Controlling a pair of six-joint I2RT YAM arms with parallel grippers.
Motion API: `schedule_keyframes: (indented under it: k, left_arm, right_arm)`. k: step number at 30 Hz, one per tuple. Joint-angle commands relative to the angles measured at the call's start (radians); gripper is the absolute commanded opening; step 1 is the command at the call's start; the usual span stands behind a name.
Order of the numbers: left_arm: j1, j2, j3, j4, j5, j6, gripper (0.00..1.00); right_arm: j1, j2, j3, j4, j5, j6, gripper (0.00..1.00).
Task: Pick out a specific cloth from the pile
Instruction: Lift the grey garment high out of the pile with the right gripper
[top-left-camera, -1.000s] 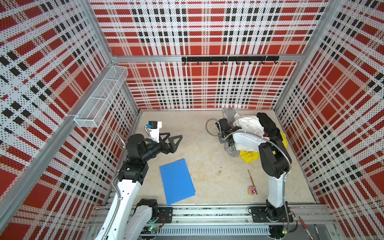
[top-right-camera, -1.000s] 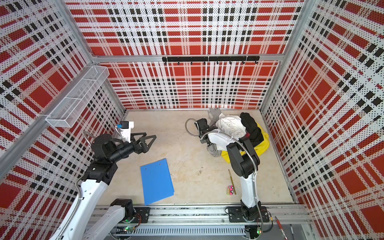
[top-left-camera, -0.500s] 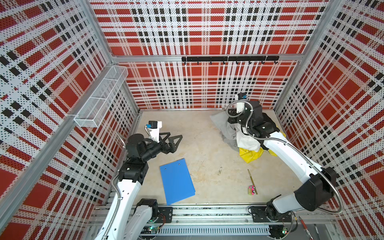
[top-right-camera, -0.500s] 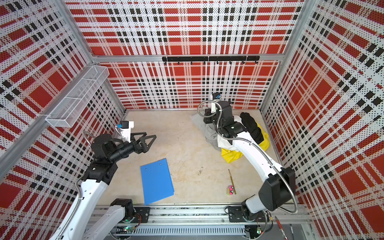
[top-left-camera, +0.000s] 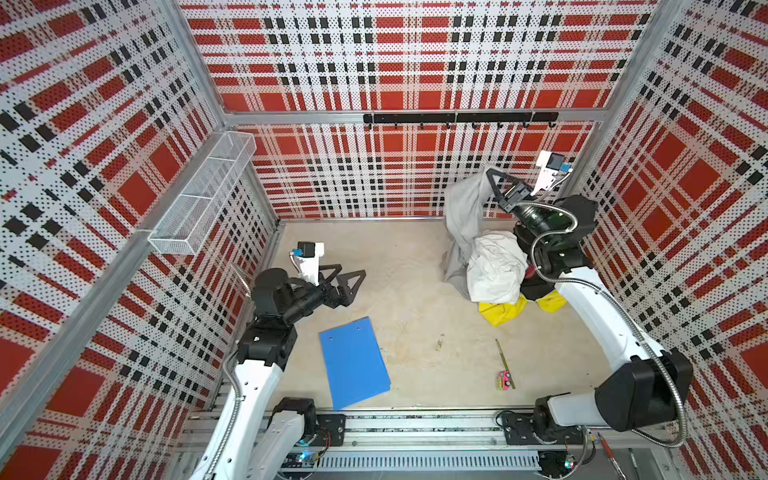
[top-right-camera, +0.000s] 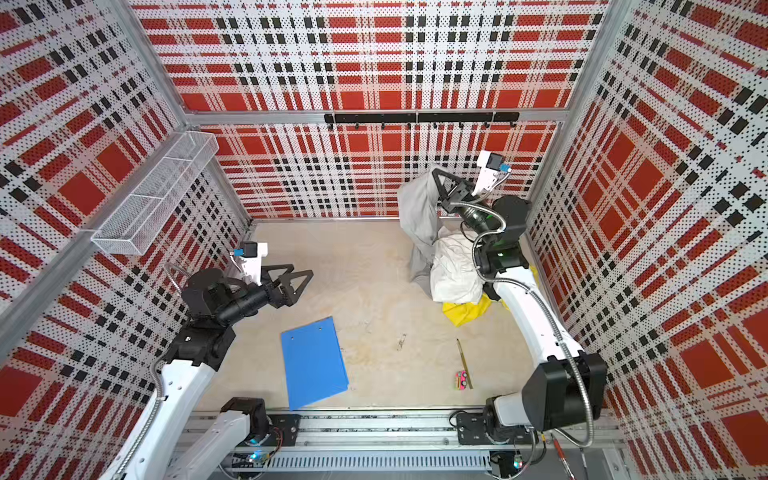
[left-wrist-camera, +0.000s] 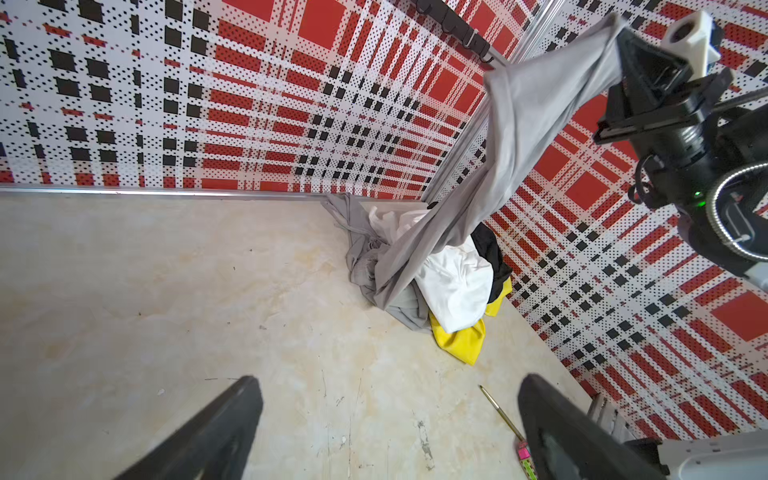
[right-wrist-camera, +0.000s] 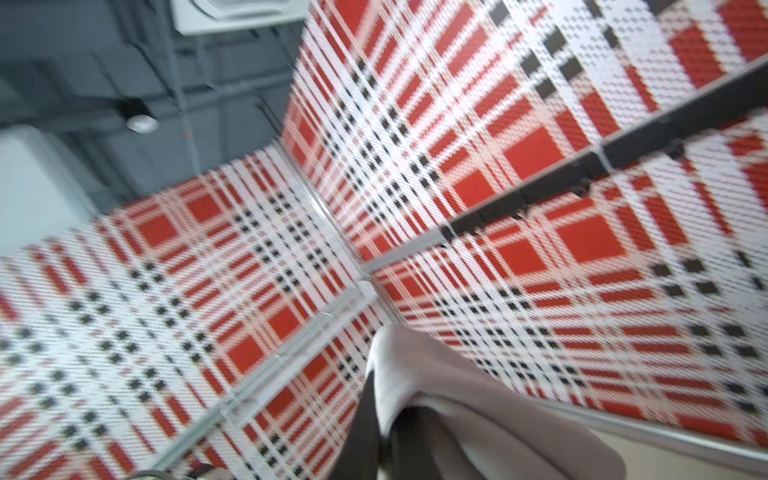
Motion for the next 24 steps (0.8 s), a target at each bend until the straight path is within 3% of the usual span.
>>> schedule_keyframes:
  k: [1, 6, 13, 17, 20, 24]
  left_arm:
    - [-0.01, -0.021, -0.015, 0.045, 0.022, -0.011, 0.99]
    - [-0.024, -0.023, -0.02, 0.056, 0.029, -0.01, 0.99]
    - [-0.104, -0.022, -0.017, 0.062, -0.043, -0.01, 0.96]
    - [-0.265, -0.008, -0.01, 0.086, -0.207, -0.01, 0.95]
    - [-0.396, 0.035, -0.053, 0.208, -0.33, -0.008, 0.93]
    - [-0.521, 0.201, -0.083, 0.433, -0.346, -0.011, 0.91]
  right_arm:
    - [-0.016, 0.05, 0.095, 0.403, -0.055, 0.249, 0.0]
    - [-0.029, 0.132, 0.244, 0.496, -0.013, 0.327, 0.0]
    - [-0.031, 0.178, 0.466, 0.328, 0.046, 0.23, 0.0]
    - [-0.031, 0.239, 0.666, 0.219, 0.06, 0.199, 0.0]
    - [-0.031, 0.308, 0.846, 0.145, 0.057, 0.202, 0.0]
    - [-0.031, 0.363, 0.992, 0.086, 0.052, 0.218, 0.0]
